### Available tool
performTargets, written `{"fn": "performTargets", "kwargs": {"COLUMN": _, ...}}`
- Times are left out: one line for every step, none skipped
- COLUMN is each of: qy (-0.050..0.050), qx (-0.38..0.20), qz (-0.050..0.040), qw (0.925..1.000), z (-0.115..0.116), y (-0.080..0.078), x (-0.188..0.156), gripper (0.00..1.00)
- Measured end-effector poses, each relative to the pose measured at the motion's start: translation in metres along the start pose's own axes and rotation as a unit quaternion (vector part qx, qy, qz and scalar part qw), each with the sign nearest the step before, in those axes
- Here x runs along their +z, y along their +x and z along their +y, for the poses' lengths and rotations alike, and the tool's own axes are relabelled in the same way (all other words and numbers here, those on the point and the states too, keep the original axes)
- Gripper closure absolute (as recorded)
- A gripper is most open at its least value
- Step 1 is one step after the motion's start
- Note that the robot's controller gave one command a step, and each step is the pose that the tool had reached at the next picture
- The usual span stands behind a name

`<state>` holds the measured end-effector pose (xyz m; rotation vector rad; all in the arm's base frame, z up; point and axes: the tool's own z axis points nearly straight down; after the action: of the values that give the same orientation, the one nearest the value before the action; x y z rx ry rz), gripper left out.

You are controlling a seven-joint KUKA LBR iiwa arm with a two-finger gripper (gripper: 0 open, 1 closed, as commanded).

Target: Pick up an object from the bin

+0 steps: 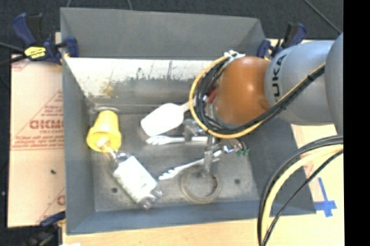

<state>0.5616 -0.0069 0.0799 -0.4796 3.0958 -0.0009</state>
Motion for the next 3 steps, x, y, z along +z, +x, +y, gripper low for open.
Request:
{"fn": "performTargets", "kwargs": {"qy": 0.001, "qx": 0.001, "qz": -0.0015, "qw": 1.0000, "z": 0.017, "y": -0.008, "x": 0.002, "gripper": 0.00}}
{"fn": "performTargets", "kwargs": {"qy": 0.004, "qx": -0.124, "qz": -0.0047, "qw": 0.9922, "z": -0.030, "y": -0.030, "x": 0.008, "gripper": 0.00}}
{"fn": "performTargets", "kwargs": {"qy": 0.000, "qx": -0.175, "qz": -0.0074, "qw": 0.9845, "z": 0.061, "y": -0.035, "x": 0.007, "gripper": 0.00}}
